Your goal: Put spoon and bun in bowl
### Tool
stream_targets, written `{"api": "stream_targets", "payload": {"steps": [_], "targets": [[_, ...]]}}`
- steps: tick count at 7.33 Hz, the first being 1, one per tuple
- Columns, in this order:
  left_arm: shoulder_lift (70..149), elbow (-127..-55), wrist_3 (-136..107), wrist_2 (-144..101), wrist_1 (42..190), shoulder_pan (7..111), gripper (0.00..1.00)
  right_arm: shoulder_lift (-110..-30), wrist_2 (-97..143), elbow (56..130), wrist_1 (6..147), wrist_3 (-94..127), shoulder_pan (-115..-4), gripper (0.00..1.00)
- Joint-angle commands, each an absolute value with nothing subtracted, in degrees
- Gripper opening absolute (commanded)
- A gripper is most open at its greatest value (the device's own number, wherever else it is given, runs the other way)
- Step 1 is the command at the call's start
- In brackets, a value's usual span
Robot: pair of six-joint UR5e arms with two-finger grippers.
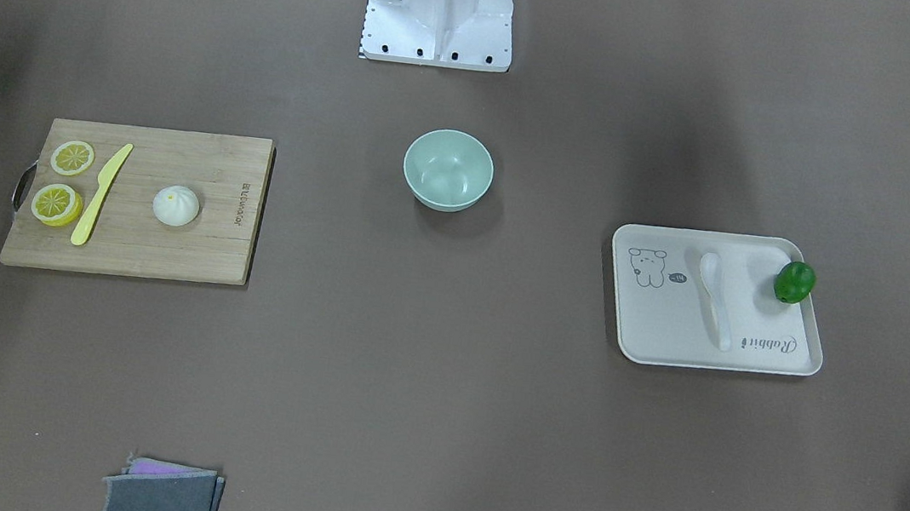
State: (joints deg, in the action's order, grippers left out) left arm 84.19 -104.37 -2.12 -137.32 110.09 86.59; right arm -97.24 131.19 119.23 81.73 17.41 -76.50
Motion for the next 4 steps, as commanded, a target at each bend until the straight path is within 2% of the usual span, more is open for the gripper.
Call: {"api": "stream_targets", "payload": {"steps": [1, 4], "targets": [[86.2, -103.9, -18.0, -137.8, 112.1, 80.9, 0.99, -91.2, 129.7, 119.3, 81.7, 33.4, -67.2, 1.0], [90.8, -102.8, -37.4, -131.5, 114.1, 69.9, 0.98, -86.8, 121.1, 119.6, 81.6, 50.8, -56.6, 0.97]]}}
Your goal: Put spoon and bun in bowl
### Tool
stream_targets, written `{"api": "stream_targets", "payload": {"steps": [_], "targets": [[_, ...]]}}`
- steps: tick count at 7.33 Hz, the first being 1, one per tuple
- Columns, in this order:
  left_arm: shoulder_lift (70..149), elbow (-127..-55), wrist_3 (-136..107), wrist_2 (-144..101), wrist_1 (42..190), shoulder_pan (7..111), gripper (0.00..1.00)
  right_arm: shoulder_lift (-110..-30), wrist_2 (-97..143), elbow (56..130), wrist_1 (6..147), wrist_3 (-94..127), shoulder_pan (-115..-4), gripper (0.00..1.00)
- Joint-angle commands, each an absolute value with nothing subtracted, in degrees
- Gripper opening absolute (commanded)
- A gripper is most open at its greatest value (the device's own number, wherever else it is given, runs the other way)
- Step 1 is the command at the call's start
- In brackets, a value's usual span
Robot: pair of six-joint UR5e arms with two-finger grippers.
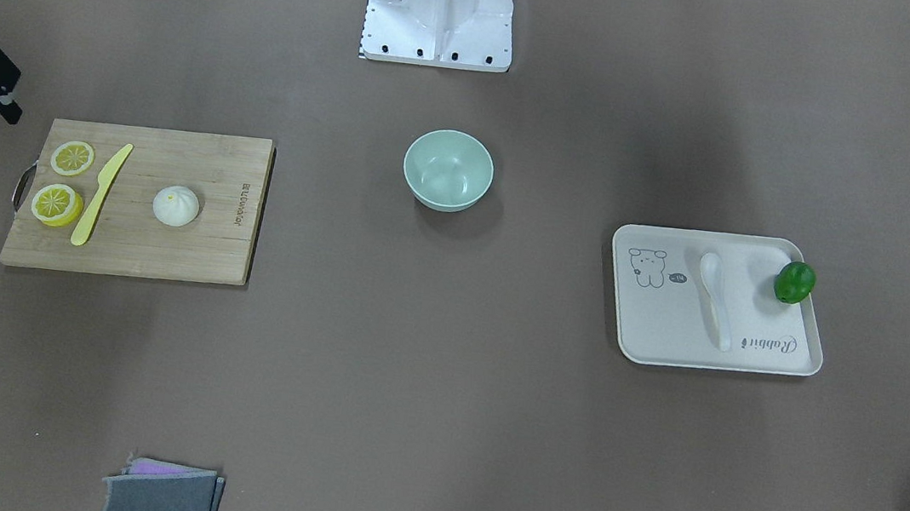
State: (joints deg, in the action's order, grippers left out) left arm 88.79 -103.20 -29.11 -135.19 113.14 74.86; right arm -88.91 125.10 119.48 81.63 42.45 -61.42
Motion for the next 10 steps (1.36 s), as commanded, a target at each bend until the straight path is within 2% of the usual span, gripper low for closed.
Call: {"api": "stream_targets", "payload": {"steps": [1, 4, 5, 7, 9, 10], "targets": [[92.2, -101.9, -42.7, -127.3, 116.9, 65.8, 0.98, -85.1, 115.1, 119.4, 81.6, 56.6, -51.3, 0.97], [96.9, -94.0, -54.4, -117.7, 125.3, 55.2, 0.97, -83.6, 110.0, 119.2, 81.7, 60.5, -45.3, 0.98], [97.6, -92.3, -56.8, -115.2, 126.8, 53.2, 0.93, -83.6, 110.0, 119.2, 81.7, 60.5, -45.3, 0.98], [99.4, -89.8, -60.5, -114.9, 128.6, 51.5, 0.77, -83.7, 109.4, 119.3, 81.7, 60.5, -45.3, 0.99], [100.5, -89.3, -61.3, -113.5, 128.7, 49.9, 0.73, -83.8, 108.8, 119.4, 81.7, 60.5, -45.3, 0.99], [100.5, -89.2, -61.3, -113.4, 128.7, 49.7, 0.67, -83.9, 108.7, 119.4, 81.7, 60.5, -45.3, 0.99]]}}
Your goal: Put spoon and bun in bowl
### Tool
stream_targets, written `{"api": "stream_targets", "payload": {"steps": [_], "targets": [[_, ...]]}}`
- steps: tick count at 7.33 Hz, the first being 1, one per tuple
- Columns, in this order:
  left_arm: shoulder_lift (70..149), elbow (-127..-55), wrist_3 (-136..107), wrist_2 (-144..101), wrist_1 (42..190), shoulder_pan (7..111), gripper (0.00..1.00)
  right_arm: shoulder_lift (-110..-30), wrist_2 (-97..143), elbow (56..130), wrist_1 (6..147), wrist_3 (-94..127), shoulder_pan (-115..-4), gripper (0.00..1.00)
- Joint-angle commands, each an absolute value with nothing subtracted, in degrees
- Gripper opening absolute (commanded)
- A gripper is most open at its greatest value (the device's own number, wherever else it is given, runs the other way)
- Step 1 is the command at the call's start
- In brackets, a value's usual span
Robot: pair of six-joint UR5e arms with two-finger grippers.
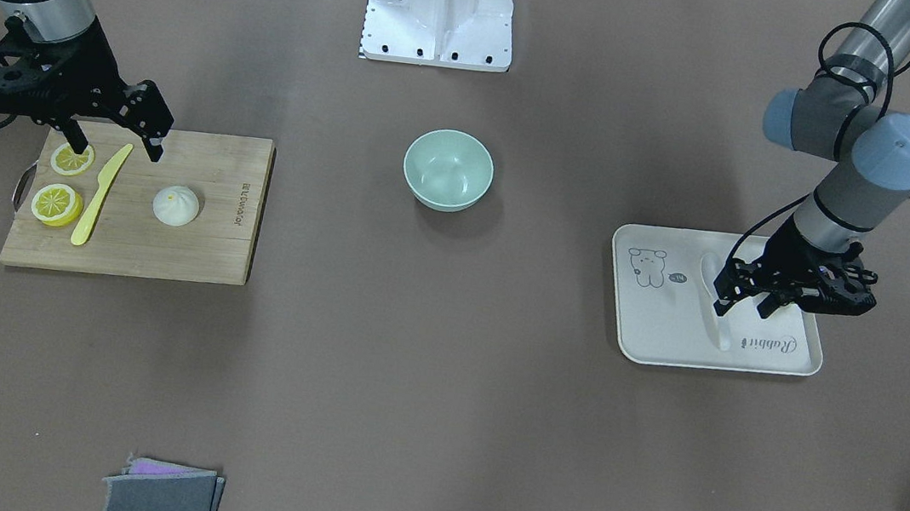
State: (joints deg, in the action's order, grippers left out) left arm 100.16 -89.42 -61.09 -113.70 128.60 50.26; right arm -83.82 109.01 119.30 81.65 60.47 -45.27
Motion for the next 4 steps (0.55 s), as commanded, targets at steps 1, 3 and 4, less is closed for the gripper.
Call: {"api": "stream_targets", "payload": {"steps": [1, 3, 4], "targets": [[100.7, -88.9, -61.0, -113.4, 128.7, 48.8, 0.56, -84.2, 108.7, 119.4, 81.7, 60.4, -45.4, 0.99], [101.8, -87.9, -60.7, -113.3, 128.7, 48.2, 0.51, -84.4, 108.5, 119.4, 81.7, 60.4, -45.3, 0.99], [101.7, -87.9, -60.7, -113.2, 128.7, 48.1, 0.48, -84.5, 107.7, 119.5, 81.7, 60.5, -45.2, 1.0]]}}
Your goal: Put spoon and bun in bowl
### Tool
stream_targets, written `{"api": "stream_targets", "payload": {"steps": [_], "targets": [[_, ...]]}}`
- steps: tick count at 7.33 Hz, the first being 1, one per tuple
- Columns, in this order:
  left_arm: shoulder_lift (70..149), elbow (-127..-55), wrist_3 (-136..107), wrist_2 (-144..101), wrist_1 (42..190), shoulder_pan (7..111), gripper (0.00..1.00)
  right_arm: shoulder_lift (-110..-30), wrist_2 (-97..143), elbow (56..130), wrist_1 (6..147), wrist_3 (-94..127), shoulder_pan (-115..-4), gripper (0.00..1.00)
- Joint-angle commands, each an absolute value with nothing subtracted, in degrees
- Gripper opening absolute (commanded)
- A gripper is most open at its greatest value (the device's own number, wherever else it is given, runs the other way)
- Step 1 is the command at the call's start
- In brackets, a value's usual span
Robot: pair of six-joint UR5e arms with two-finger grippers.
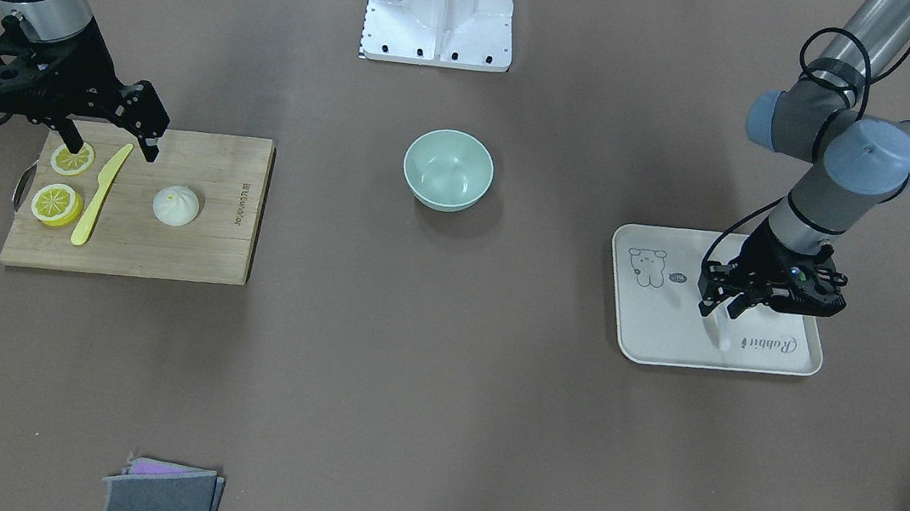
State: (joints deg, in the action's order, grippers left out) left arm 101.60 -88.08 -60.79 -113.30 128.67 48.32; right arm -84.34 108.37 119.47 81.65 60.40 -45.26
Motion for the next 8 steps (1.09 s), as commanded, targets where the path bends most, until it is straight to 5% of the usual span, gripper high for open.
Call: {"api": "stream_targets", "payload": {"steps": [1, 5, 8], "targets": [[101.6, -88.1, -60.6, -113.2, 128.7, 48.2, 0.47, -84.5, 107.6, 119.4, 81.7, 60.5, -45.1, 1.0], [101.3, -87.9, -60.3, -113.1, 128.5, 48.2, 0.47, -84.4, 107.5, 119.4, 81.7, 60.6, -44.7, 1.0], [101.2, -87.6, -60.3, -112.7, 128.4, 48.1, 0.35, -84.4, 107.5, 119.4, 81.7, 60.6, -44.6, 1.0]]}}
